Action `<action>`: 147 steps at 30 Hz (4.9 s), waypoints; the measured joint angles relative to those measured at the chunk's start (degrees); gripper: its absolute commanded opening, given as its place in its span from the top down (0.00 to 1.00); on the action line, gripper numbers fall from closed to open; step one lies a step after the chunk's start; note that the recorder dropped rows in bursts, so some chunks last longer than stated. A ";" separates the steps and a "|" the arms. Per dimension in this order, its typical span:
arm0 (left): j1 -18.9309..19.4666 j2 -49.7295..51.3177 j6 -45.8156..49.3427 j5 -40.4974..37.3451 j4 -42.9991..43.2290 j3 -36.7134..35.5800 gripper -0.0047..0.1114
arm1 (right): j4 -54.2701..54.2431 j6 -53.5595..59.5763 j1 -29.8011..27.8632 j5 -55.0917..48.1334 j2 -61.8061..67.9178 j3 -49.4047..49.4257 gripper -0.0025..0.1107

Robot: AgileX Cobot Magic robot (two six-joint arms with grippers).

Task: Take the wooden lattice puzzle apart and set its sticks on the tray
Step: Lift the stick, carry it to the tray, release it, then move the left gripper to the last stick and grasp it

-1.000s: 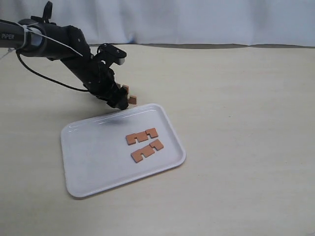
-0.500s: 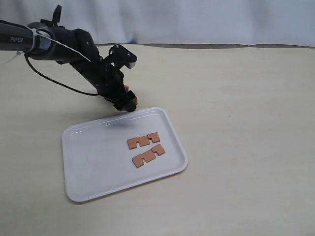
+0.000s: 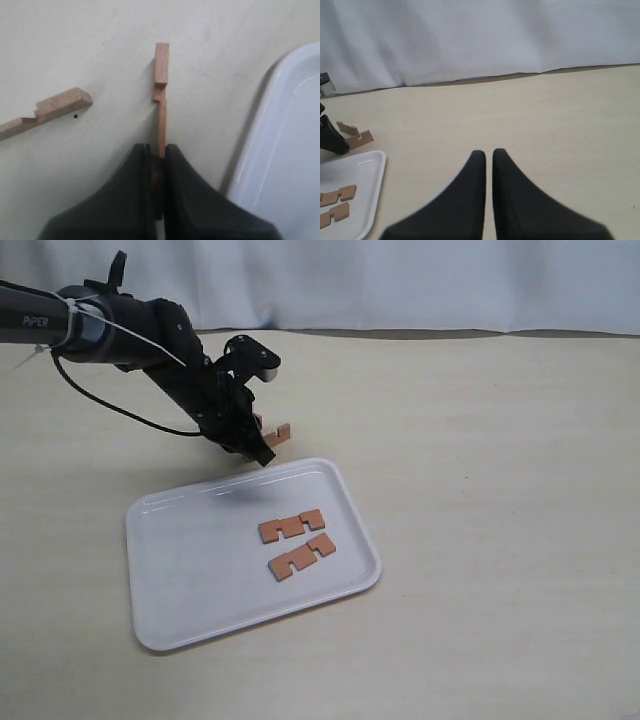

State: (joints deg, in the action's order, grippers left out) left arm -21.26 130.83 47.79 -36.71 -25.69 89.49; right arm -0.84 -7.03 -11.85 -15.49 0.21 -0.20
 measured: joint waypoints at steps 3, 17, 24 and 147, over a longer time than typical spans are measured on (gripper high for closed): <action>0.00 -0.15 0.00 -0.83 -0.10 0.00 0.96 | 0.00 0.00 0.00 0.00 0.00 0.00 0.94; 0.00 -8.34 8.60 -18.36 -0.10 0.00 0.96 | 0.00 0.00 0.00 0.00 0.00 0.00 0.94; 0.00 -7.41 10.49 -29.67 -4.16 -0.10 0.96 | 0.00 0.00 0.00 0.00 0.00 0.00 0.94; 5.84 -1.17 34.78 -5.42 -3.73 6.05 0.95 | 0.00 0.00 0.00 0.00 0.00 0.00 0.94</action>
State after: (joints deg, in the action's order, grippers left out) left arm -15.41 129.66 82.57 -42.13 -29.42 95.54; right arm -0.84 -7.03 -11.85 -15.49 0.21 -0.20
